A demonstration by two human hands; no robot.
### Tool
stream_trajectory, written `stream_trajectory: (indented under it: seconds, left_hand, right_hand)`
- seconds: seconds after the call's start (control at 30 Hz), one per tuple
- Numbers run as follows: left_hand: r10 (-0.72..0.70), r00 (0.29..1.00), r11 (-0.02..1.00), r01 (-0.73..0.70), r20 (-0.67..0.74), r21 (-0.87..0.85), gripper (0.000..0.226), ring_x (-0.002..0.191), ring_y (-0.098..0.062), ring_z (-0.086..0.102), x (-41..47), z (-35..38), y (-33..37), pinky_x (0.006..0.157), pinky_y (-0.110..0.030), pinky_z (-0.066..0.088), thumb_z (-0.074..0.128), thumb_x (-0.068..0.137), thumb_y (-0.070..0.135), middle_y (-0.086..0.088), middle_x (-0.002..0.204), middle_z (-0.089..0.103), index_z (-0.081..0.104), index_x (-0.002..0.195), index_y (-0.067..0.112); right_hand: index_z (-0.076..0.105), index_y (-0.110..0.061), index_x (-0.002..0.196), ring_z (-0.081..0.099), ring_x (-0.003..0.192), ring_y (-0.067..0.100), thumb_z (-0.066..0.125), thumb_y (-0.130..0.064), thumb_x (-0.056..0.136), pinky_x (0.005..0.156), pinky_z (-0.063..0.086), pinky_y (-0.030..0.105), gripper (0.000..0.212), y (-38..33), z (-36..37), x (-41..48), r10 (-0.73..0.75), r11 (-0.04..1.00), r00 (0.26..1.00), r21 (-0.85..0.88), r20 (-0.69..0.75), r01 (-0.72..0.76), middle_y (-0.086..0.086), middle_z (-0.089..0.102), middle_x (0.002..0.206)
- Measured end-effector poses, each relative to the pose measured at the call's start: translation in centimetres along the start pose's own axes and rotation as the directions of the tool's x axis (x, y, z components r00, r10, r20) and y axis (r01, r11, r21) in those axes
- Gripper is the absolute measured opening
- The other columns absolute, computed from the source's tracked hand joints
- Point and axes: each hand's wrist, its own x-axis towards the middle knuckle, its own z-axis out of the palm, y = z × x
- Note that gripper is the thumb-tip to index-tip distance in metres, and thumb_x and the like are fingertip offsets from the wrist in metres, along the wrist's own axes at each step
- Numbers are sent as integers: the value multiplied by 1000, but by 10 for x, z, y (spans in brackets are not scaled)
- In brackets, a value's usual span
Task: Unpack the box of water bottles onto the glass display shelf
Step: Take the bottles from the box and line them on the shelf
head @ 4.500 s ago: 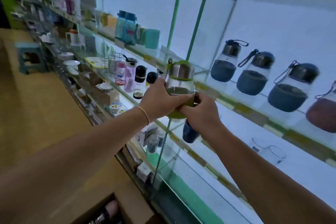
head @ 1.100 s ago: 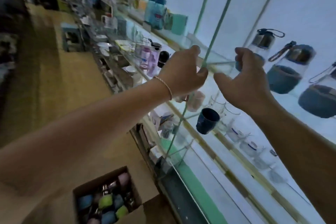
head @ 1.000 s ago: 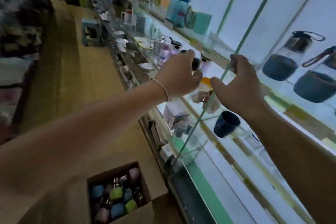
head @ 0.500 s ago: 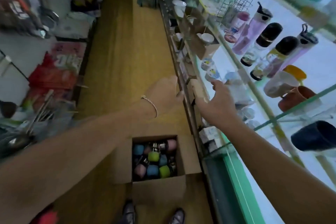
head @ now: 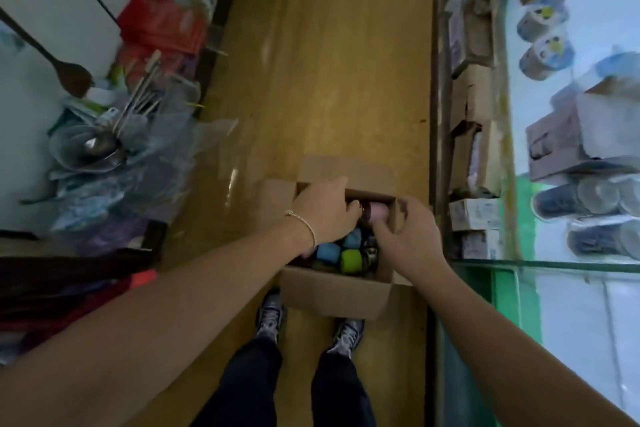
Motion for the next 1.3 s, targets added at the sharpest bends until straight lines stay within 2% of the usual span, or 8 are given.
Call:
stream_trajectory:
  seconds: [0.1, 0.3, 0.4, 0.6, 0.8, 0.93, 1.1, 1.3]
  left_hand:
    - [-124, 991, 986, 129, 48, -102, 27, 78, -25, 60, 23, 48, -32, 66, -39, 53, 55, 94, 36, -6, 85, 58, 55, 100, 9]
    - [-304, 940, 917, 333, 156, -220, 45, 90, -28, 63, 73, 154, -102, 80, -46, 55, 62, 88, 43, -8, 97, 62, 55, 115, 8]
    - [-326, 929, 907, 360, 175, -220, 34, 80, -25, 63, 99, 196, -130, 75, -47, 54, 62, 88, 42, -6, 84, 64, 57, 102, 11]
    - [-357, 914, 899, 392, 193, -195, 49, 97, -25, 60, 156, 270, -187, 85, -39, 51, 61, 90, 41, -7, 106, 63, 53, 127, 9]
    - [-367, 897, 897, 411, 247, -161, 42, 105, -29, 58, 202, 339, -232, 90, -40, 48, 64, 90, 42, -14, 113, 61, 54, 116, 11]
    - [-421, 865, 868, 471, 272, -157, 58, 112, -27, 55, 225, 377, -254, 81, -28, 40, 65, 88, 47, -12, 125, 58, 52, 127, 5]
    - [-430, 865, 851, 484, 258, -203, 62, 114, -25, 57, 257, 406, -266, 90, -29, 45, 69, 82, 51, -7, 127, 60, 55, 128, 12]
    - [-448, 849, 815, 517, 280, -264, 67, 109, -21, 60, 283, 431, -271, 87, -26, 48, 77, 75, 52, -4, 123, 63, 57, 126, 14]
  right_hand:
    - [56, -21, 119, 59, 97, 13, 69, -30, 84, 70, 46, 19, 39, 37, 39, 25, 15, 999, 997, 37, 70, -17, -5, 60, 105]
    - [50, -13, 136, 55, 117, 22, 68, -42, 88, 96, 49, 36, 60, 104, 121, 84, 122, 990, 977, 42, 177, -131, 5, 58, 126]
    - [49, -12, 140, 53, 122, 22, 68, -46, 88, 94, 44, 31, 65, 137, 166, 115, 193, 977, 961, 50, 198, -206, 6, 57, 132]
    - [46, -9, 142, 53, 124, 24, 69, -48, 88, 98, 45, 32, 70, 189, 258, 169, 267, 955, 932, 59, 246, -289, 7, 55, 136]
    - [54, -5, 126, 48, 91, 11, 71, -41, 89, 71, 34, 21, 54, 223, 324, 216, 283, 952, 928, 50, 242, -303, -1, 50, 100]
    - [55, -3, 127, 57, 111, 23, 72, -38, 88, 76, 36, 23, 56, 245, 357, 241, 322, 937, 917, 59, 237, -344, 5, 56, 105]
    - [51, -6, 135, 55, 121, 23, 74, -31, 87, 76, 35, 15, 59, 264, 386, 266, 350, 917, 895, 95, 278, -388, 6, 59, 124]
    - [58, -13, 126, 61, 113, 26, 76, -33, 81, 98, 52, 40, 53, 273, 418, 287, 375, 877, 891, 215, 257, -431, 7, 65, 123]
